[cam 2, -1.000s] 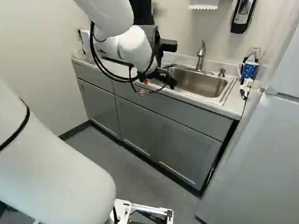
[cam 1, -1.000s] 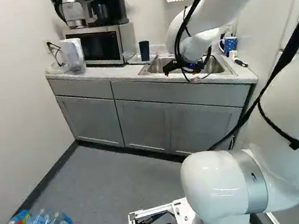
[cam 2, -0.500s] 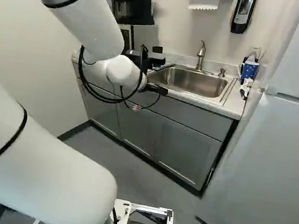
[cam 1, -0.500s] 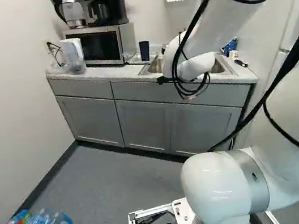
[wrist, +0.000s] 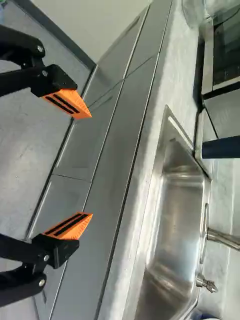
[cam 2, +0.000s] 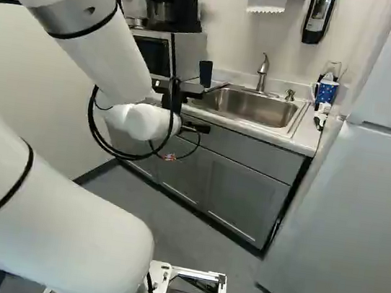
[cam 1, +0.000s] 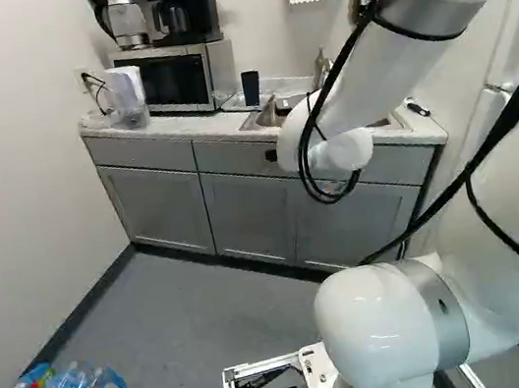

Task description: Rinse the cup and place it in the tray

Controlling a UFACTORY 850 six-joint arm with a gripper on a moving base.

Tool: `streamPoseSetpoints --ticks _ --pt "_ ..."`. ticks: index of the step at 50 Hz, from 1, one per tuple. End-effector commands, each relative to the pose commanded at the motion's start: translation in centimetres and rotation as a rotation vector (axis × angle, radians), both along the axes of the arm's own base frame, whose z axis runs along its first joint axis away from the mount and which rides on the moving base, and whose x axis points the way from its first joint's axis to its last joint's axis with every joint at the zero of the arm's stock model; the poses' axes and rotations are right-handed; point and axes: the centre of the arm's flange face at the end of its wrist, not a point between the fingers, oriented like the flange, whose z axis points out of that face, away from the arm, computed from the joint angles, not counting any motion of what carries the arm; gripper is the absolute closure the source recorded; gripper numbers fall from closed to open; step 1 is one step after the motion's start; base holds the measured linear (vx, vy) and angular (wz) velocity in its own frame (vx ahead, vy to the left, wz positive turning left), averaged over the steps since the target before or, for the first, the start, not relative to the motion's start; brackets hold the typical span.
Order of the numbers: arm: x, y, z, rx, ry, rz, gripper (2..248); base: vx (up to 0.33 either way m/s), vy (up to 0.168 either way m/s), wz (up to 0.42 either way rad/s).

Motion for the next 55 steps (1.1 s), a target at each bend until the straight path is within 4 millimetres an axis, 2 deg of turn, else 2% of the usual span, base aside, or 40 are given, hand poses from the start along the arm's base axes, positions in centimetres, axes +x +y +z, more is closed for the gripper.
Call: streamPoseSetpoints --ticks 25,55 --pt "-3.2 1.5 -2.9 -0.005 -0.077 0.043 3 0.0 0.0 0.0" --pt "-5.6 2.3 -4.6 -0.005 -0.128 0.072 3 0.0 0.0 0.0"
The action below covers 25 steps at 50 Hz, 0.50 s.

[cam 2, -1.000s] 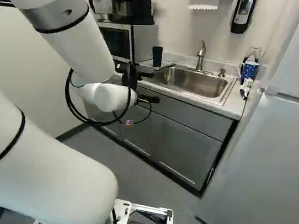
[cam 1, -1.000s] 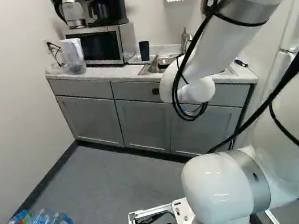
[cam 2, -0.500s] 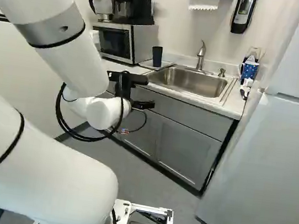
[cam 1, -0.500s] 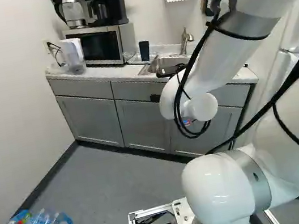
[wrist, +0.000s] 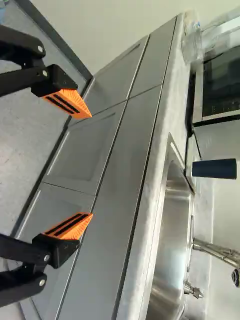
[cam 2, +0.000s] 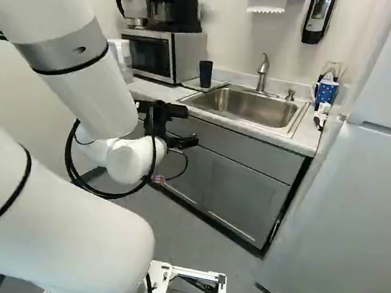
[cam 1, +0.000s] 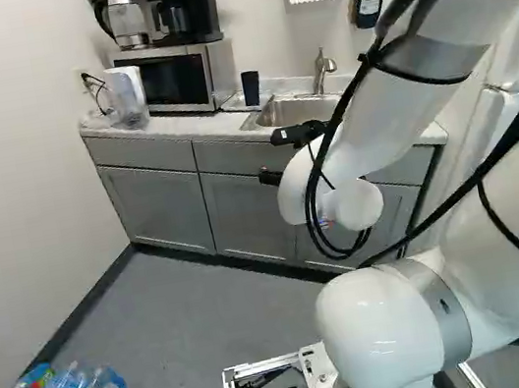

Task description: Rinse the cup and place it in the tray

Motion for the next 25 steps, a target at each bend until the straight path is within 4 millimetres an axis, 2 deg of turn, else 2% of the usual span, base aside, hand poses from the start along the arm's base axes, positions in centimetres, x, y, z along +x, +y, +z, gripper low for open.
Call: streamPoseSetpoints --ticks 25 --pt "-0.48 0.15 -0.32 0.0 -0.01 0.006 3 0.0 0.0 0.0"
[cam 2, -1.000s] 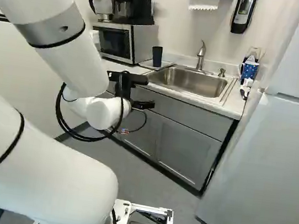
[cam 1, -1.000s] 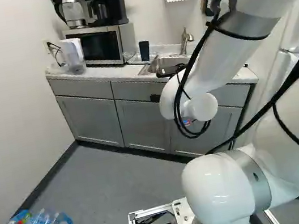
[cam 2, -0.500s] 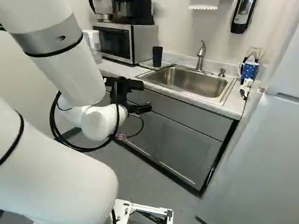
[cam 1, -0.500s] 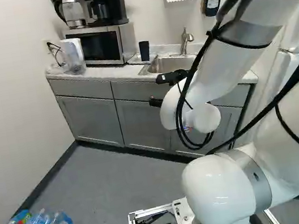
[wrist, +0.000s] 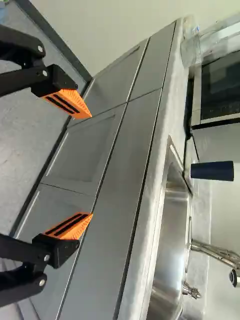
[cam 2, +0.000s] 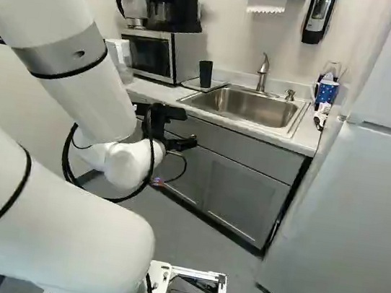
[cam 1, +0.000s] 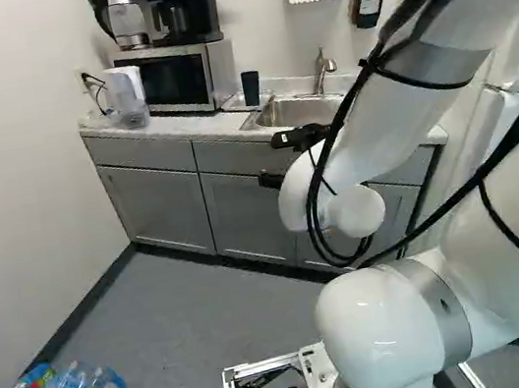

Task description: Rinse the cup and place it in the tray

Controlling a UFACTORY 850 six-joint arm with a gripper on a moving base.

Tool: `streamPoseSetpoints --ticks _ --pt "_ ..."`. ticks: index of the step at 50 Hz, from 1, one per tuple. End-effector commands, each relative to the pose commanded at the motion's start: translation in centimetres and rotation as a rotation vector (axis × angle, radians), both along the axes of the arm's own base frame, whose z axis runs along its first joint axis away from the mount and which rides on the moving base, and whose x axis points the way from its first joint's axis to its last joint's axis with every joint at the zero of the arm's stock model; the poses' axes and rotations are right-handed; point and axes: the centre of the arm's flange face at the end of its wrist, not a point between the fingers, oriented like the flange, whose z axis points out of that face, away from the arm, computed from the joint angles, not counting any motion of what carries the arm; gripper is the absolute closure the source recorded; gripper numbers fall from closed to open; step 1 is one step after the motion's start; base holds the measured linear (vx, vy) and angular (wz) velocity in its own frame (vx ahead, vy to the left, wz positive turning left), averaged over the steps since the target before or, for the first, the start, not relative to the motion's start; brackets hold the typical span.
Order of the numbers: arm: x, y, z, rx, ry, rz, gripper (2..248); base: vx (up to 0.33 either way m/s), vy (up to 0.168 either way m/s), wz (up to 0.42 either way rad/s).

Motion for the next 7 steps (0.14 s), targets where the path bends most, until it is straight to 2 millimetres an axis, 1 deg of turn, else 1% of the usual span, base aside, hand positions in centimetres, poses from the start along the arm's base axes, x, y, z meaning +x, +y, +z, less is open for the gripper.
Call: streamPoseSetpoints --ticks 7 --pt "0.0 0.0 0.0 0.0 0.0 0.0 3 0.0 0.0 0.0"
